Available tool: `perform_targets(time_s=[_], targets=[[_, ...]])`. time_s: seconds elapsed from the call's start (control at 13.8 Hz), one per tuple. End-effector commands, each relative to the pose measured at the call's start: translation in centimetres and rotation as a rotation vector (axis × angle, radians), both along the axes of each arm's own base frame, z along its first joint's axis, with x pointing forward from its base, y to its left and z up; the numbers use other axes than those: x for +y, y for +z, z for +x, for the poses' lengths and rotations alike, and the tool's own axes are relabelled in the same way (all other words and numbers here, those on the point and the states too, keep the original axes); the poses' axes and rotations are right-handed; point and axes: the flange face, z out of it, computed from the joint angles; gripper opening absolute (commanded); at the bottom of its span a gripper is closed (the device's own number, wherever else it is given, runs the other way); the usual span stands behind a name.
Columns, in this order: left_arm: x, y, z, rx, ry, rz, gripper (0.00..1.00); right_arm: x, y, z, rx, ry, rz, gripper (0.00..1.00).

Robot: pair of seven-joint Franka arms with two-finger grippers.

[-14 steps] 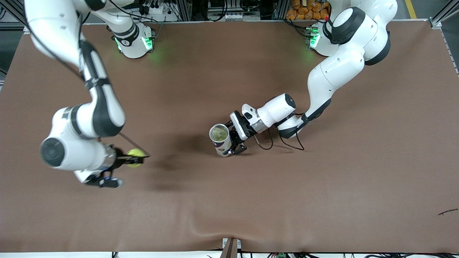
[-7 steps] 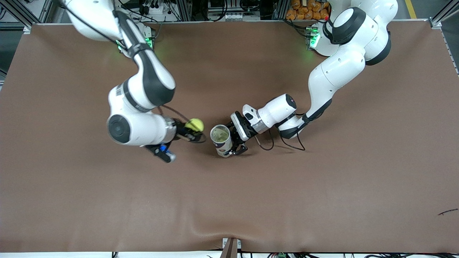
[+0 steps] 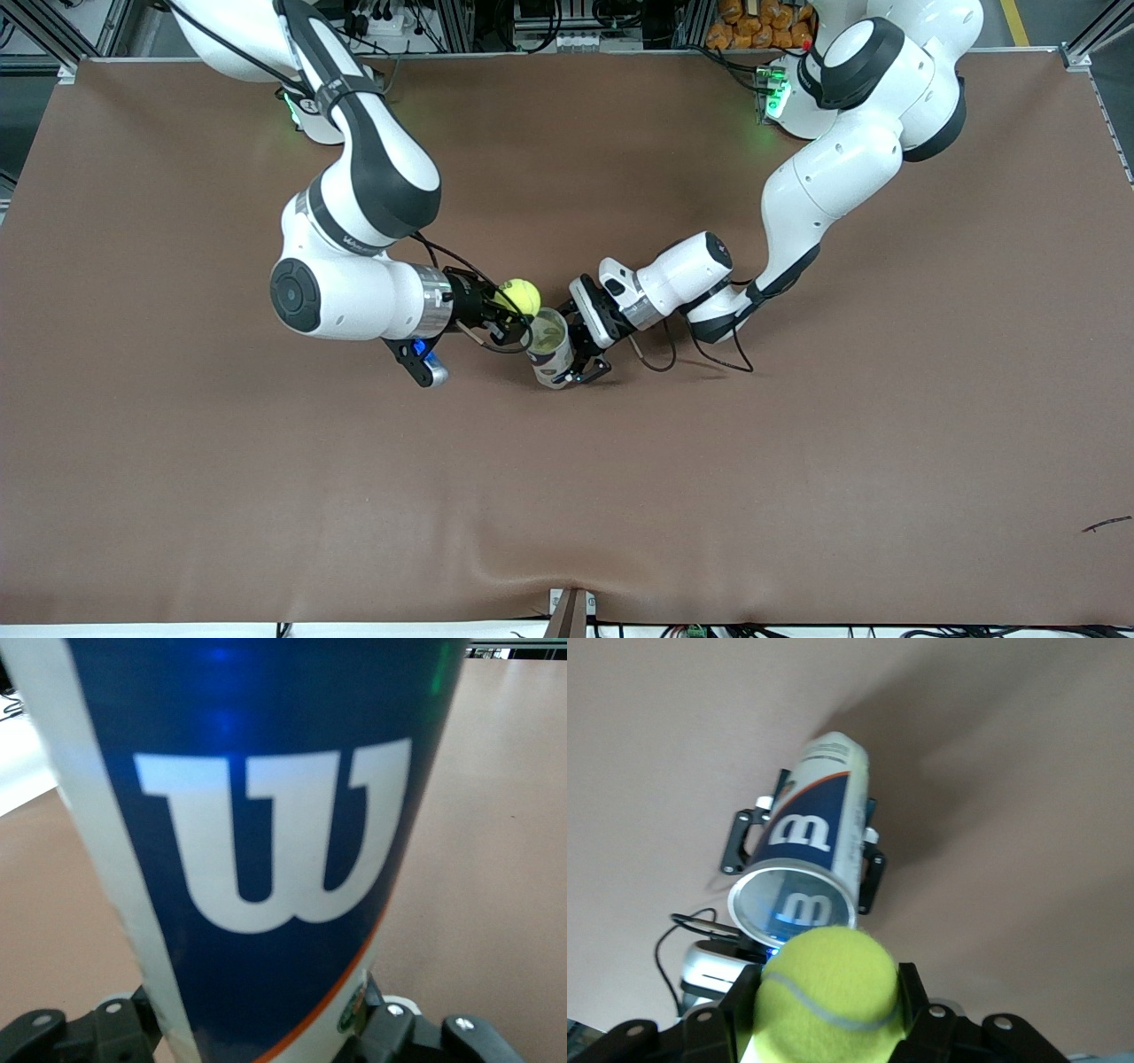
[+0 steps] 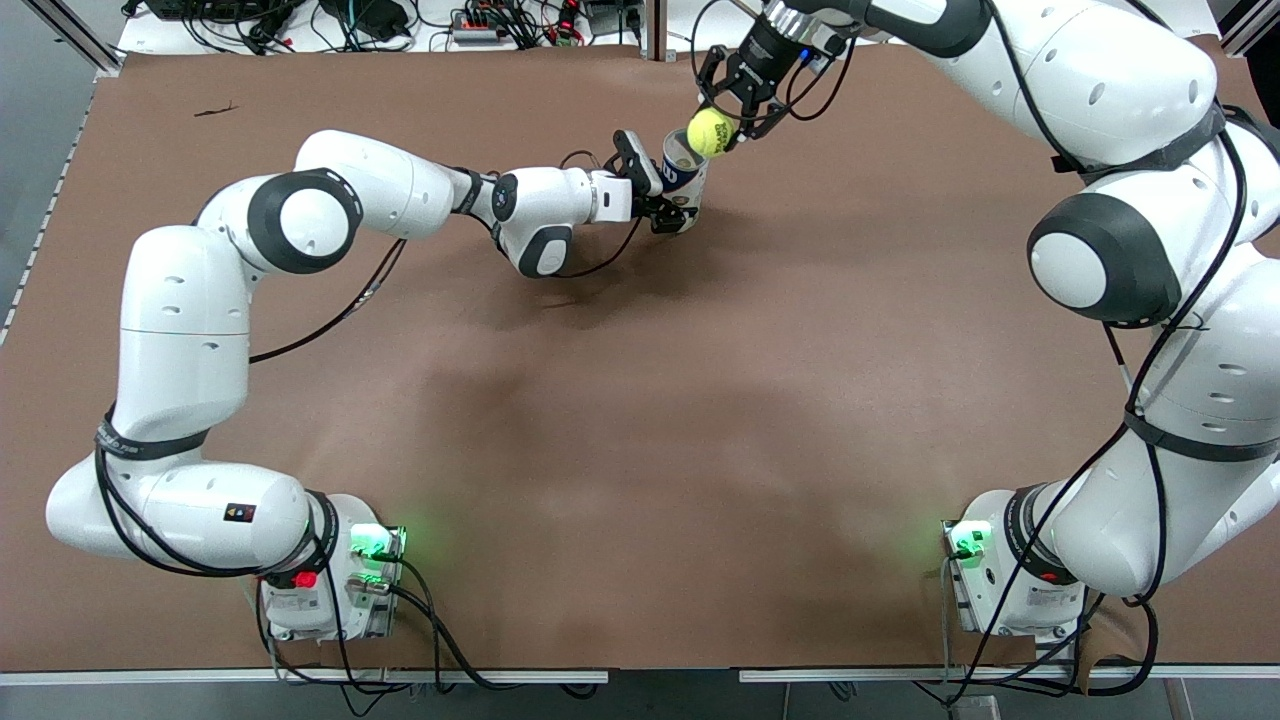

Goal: Insert tennis ball vertically with right arm
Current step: 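Drop the second ball into the can by opening the right gripper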

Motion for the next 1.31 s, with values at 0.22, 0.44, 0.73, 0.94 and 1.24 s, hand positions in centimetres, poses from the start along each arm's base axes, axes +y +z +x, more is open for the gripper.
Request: perform_targets(time_s=[0.22,0.44,0.73,0.94,1.24], targets=[[0.2,0.9,0.0,-0.008,-0.008,-0.021,0.81,2.1,-2.4,0.3,-0.057,-0.06,-0.001,0.38],[0.1,1.0,-0.1,-0.008,-0.008,-0.023,0.81,2.2,-3.1,0.3,-0.052,-0.061,-0.006,1.0],[0.1,1.0,-0.1,-0.008,-0.008,-0.023,0.81,1.0,-2.1,1.0,-0.062,-0.072,0.0,1.0],[0.1,1.0,-0.1,-0.008,-0.008,-0.023,0.81,-2.3,-0.1,2.4,-0.079,-0.1,0.002,1.0],[0.2,0.9,0.0,-0.008,-0.008,-0.023,1.0,-7.7,-0.2,2.8,-0.163,0.158,-0.226,1.0]])
